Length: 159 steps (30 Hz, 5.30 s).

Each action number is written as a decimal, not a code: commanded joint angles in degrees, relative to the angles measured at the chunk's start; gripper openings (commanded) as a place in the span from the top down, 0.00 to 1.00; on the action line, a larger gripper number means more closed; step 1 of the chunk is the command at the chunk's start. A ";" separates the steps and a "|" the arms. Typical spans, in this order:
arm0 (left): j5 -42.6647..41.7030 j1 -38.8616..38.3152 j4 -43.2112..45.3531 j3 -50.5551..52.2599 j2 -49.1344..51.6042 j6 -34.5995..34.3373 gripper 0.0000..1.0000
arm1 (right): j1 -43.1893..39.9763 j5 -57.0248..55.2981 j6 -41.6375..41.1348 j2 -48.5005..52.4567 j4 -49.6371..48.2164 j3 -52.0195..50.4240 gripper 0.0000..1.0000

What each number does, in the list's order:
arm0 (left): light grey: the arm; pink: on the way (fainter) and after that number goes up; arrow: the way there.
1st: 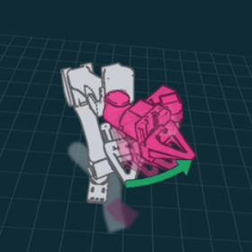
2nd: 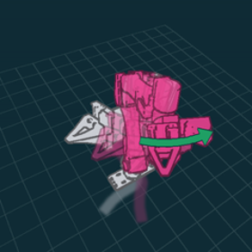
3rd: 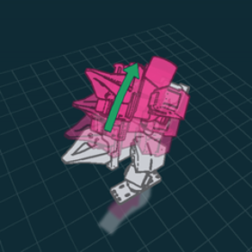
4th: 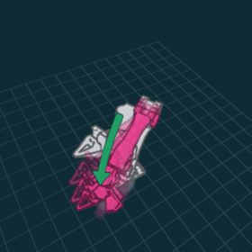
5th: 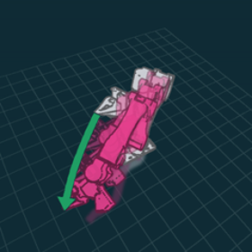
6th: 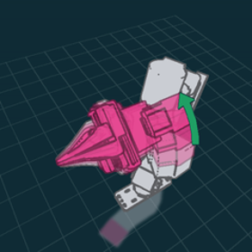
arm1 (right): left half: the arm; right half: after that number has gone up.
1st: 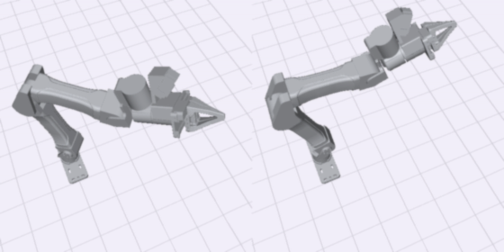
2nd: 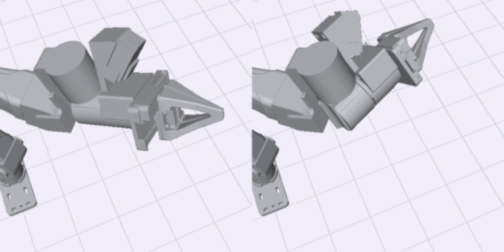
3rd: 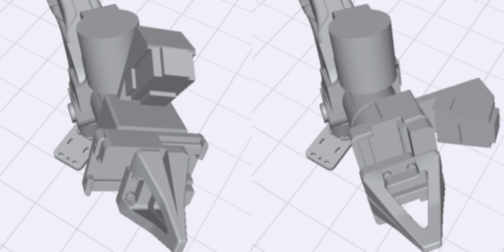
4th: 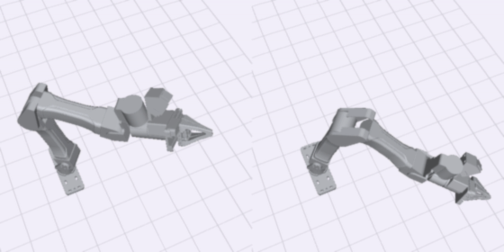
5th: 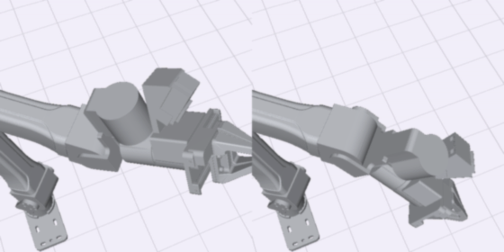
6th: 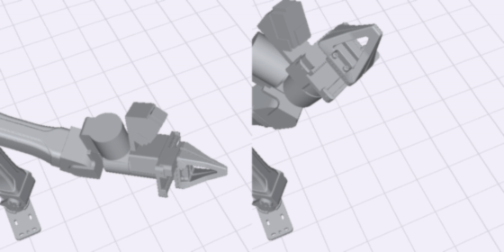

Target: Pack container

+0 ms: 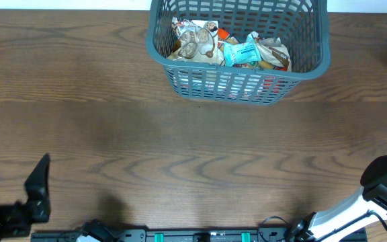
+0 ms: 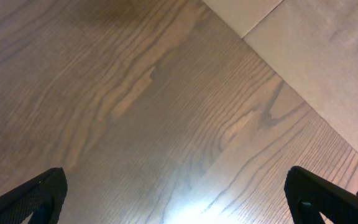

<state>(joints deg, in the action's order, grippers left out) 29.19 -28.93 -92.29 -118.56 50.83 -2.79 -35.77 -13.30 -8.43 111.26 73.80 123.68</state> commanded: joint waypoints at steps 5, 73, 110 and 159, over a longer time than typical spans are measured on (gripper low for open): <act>1.25 0.31 -4.48 0.33 -4.48 -5.05 0.01 | -0.37 -0.17 0.81 0.44 -0.09 -0.22 0.01; -29.77 30.53 87.25 114.12 -50.71 -18.32 0.01 | -0.68 -0.17 0.81 0.44 -0.09 -0.22 0.01; -29.86 30.51 87.91 118.11 -50.60 -17.68 0.01 | -0.68 -0.17 0.81 0.44 -0.09 -0.22 0.01; -29.86 30.51 87.91 118.11 -50.60 -17.68 0.02 | 22.69 -0.17 1.66 -78.36 -75.93 -80.02 0.01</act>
<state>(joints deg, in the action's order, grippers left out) -1.10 1.37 -3.70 -2.33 0.58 -20.78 -14.35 -13.50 -6.76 37.56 -1.06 48.66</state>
